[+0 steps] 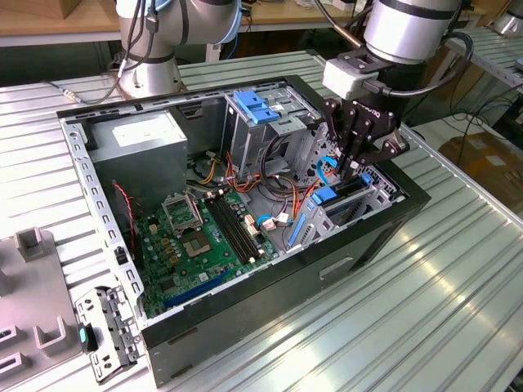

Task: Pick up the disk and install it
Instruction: 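Insert the second disk wire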

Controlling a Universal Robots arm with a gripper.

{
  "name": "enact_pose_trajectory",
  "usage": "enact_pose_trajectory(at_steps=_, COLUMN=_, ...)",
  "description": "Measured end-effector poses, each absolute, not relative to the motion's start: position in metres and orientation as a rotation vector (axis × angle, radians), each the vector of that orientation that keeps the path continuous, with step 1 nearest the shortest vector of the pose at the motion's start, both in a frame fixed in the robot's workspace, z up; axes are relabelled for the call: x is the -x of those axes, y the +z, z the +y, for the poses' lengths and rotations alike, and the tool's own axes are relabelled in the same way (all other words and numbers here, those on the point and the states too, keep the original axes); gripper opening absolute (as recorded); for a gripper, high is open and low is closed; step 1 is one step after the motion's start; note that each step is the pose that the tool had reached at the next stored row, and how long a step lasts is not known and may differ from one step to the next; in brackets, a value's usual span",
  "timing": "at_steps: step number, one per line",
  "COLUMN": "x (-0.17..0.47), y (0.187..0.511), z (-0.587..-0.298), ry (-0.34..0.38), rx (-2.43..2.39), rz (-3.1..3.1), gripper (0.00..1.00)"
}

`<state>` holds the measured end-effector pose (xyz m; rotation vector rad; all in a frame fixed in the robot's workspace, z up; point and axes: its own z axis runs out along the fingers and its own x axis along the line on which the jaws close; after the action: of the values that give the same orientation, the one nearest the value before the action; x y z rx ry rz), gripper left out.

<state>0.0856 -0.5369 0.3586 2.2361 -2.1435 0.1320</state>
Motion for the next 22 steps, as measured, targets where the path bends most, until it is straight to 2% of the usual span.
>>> enact_pose_trajectory(at_steps=11, x=-0.081, y=0.357, z=-0.547, ry=0.107, rx=-2.275, rz=-2.186, gripper=0.16)
enact_pose_trajectory(at_steps=16, x=-0.081, y=0.356, z=-0.558, ry=0.063, rx=-2.296, rz=-2.209, gripper=0.16)
enact_pose_trajectory(at_steps=22, x=-0.08, y=0.351, z=-0.561, ry=0.066, rx=-2.297, rz=-2.221, gripper=0.16)
